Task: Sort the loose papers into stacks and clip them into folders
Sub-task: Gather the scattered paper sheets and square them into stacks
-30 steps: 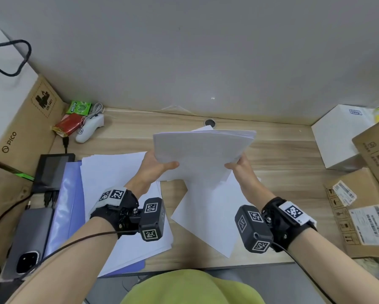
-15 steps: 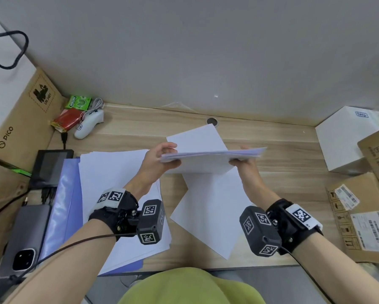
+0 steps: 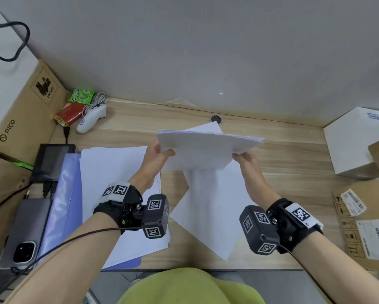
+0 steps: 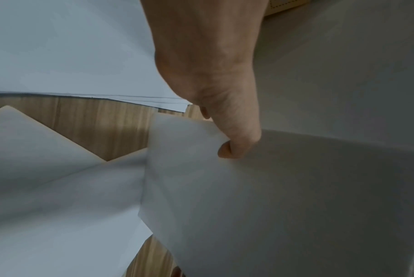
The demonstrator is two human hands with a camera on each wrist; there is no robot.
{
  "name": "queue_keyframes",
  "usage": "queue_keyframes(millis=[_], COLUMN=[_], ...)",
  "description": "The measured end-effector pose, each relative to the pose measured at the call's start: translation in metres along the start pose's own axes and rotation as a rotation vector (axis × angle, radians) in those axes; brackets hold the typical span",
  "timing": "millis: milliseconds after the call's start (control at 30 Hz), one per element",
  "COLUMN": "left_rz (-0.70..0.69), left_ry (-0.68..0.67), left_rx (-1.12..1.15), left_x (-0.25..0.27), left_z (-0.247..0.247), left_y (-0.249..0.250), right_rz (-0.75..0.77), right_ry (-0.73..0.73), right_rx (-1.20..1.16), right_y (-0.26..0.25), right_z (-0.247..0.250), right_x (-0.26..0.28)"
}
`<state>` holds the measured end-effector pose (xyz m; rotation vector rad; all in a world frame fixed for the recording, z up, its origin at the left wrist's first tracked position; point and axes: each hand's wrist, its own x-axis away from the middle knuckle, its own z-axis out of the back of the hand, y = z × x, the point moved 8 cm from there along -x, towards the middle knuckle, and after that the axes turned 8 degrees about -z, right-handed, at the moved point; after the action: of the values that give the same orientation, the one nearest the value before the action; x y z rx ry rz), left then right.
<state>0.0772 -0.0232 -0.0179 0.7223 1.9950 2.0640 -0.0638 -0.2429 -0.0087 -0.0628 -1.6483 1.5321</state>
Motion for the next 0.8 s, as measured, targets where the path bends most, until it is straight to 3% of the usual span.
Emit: queue_keyframes(millis=[200,333,433,600,800], left_rz=[0.002,-0.079,-0.053,0.105,0.231], left_ry=[0.083,0.166,0.184,0.153,0.286], left_rx=[-0.095,-0.147,-0.116,-0.127,-0.173], left_x=[-0.004,-0.006,-0.013,0.005,0.067], left_z=[-0.001,0.006,0.010,0.030,0.092], left_y=[-0.009,-0.001,-0.004,-0.037,-0.075], right_rz=[-0.027,0.071,0.114,-0.073,-0.325], right_ry=[0.034,0.056,0.057,-0.117,-0.240], right_rx=[0.061,0.050,0.068,0.204,0.271], right_y=[0.006,-0.010,-0.023,0.008,0.097], right_z=[-0.001,0.000,-0.005,-0.038,-0.088], right_x=[-0.013,-0.018,-0.026,-0.029,-0.004])
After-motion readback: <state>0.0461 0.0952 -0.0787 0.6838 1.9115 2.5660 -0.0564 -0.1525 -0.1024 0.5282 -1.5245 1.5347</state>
